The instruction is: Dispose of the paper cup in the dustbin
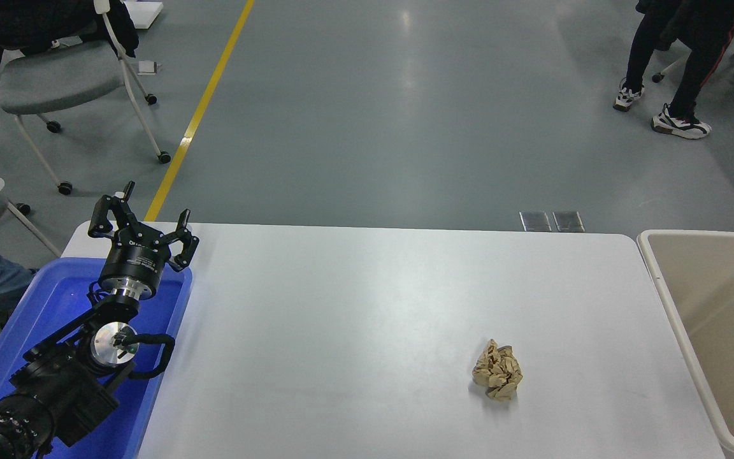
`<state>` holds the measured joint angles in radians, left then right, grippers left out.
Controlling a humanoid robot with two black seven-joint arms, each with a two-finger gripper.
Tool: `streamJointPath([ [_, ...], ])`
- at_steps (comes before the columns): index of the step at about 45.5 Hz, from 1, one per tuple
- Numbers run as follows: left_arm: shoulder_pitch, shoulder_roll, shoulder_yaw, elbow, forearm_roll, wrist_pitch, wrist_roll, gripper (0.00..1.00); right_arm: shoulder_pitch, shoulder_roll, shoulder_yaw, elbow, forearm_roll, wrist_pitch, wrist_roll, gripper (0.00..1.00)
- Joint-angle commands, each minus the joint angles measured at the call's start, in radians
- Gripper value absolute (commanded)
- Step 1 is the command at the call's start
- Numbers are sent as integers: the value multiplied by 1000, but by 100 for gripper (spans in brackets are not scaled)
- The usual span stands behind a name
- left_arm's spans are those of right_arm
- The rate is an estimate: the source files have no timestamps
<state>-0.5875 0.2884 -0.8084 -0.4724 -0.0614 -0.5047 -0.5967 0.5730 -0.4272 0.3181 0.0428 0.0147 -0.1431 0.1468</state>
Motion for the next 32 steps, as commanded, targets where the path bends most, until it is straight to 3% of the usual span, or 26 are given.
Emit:
streamJointPath([
  [1,0,0,0,0,0,0,0,100,11,1,-21,-4,-2,-16,0,100],
  [32,0,0,0,0,0,0,0,100,31,4,-83,2,-22,-7,10,100],
])
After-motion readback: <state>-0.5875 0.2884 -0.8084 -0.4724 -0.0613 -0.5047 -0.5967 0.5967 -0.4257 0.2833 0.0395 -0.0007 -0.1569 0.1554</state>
